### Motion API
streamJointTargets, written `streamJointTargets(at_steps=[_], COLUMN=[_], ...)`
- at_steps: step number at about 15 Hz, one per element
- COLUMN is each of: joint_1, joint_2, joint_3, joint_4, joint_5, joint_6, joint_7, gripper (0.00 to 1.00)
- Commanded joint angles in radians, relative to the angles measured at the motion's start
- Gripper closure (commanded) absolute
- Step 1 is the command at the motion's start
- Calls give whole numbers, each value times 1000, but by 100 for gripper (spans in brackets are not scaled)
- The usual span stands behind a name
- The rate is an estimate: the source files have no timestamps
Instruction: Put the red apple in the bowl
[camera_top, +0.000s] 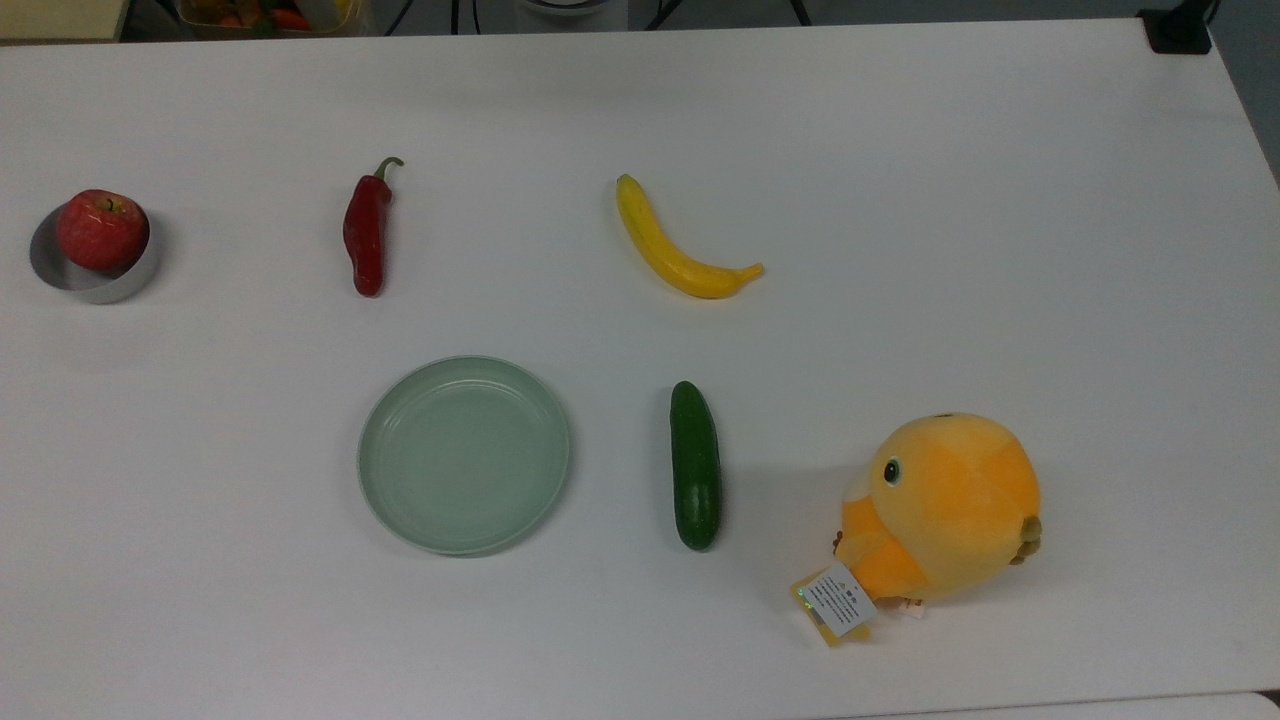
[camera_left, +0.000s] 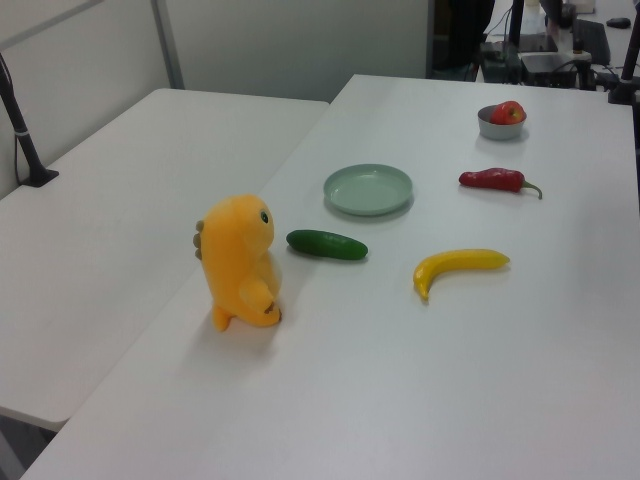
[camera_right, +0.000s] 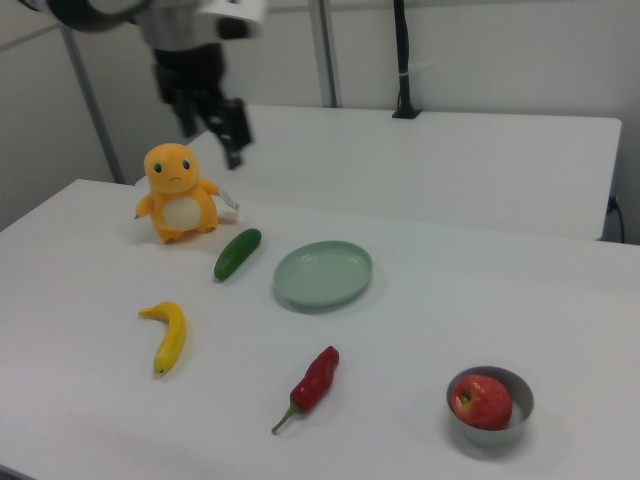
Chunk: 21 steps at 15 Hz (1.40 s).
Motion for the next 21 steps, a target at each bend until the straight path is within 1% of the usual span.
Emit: streamJointTargets(at_steps=[1, 3, 4, 5, 7, 8, 11, 14, 21], joint_1=[3, 11, 11, 14, 41, 43, 41, 44, 46], joint_2=[2, 7, 13, 25, 41, 41, 58, 64, 61], joint_3=[168, 244, 263, 269, 269, 269, 256, 208, 205], joint_4=[8, -28, -45, -56, -78, -99, -119, -116, -113], joint_5=[-41, -94, -106, -115, -137, -149, -151, -137, -137], joint_6=[-74, -62, -56, -40, 30, 68, 145, 177, 170], joint_7=[104, 124, 115, 108, 99, 78, -51, -106, -100], gripper=[0, 0, 0, 0, 0, 0, 0, 0, 0])
